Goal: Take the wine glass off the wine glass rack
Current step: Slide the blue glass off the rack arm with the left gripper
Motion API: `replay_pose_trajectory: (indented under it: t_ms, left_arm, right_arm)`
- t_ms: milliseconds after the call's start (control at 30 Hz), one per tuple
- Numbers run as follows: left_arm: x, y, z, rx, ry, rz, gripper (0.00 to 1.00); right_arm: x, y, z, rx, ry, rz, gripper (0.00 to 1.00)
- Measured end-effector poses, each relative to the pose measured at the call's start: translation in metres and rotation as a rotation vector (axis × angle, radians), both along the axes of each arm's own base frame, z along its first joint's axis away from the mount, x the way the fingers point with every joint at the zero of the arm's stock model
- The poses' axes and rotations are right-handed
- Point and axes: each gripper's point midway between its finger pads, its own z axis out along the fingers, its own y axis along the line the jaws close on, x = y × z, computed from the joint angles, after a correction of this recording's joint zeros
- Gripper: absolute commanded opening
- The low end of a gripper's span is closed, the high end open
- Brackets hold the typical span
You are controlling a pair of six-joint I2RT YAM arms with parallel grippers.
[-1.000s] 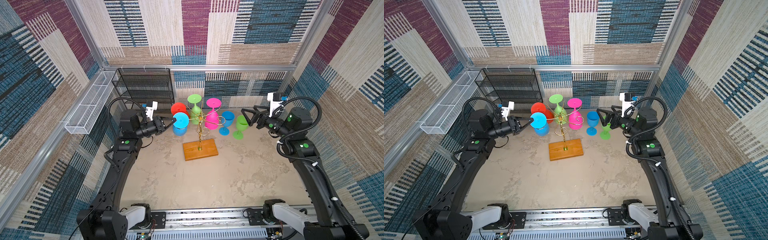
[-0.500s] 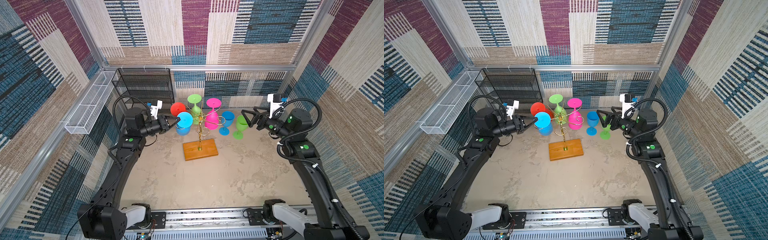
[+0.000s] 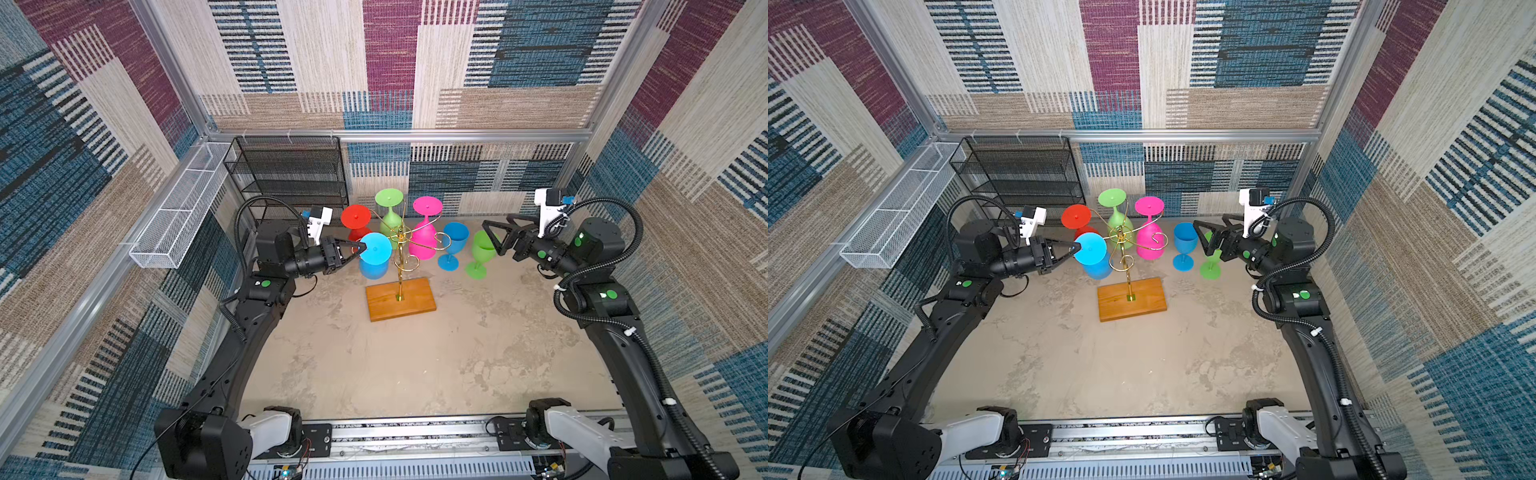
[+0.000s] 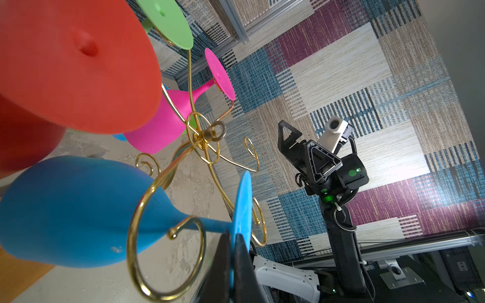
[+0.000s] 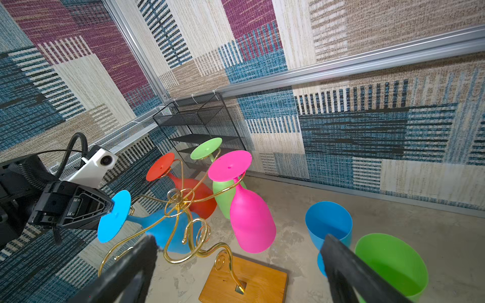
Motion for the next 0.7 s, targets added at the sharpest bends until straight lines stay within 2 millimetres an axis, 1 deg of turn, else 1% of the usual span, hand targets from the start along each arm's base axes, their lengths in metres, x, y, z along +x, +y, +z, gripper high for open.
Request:
replay_pose_trajectory:
  t_ms: [167,367,567,700]
  left_arm:
    - [-0.006,-0.002,-0.001,0.008,0.003,-0.03,0.0]
    - [-0.02,0.0,-0.003,0.042,-0.008,-0.051,0.0]
    - [-0.03,0.011,-0.007,0.061,0.001,-0.038,0.0]
    - [-0.038,0.021,-0.007,0.072,0.004,-0.017,0.0]
  right_arm:
    - [0.0,-0.001,0.001,0.0,-0.002,-0.005,0.99]
    - [-0.001,-0.001,0.002,-0.001,-0.006,-0.006,0.99]
    - [-0.003,-0.001,0.003,-0.006,-0.016,-0.007,0.99]
    - [-0.004,-0.002,0.004,-0.006,-0.016,-0.008,0.99]
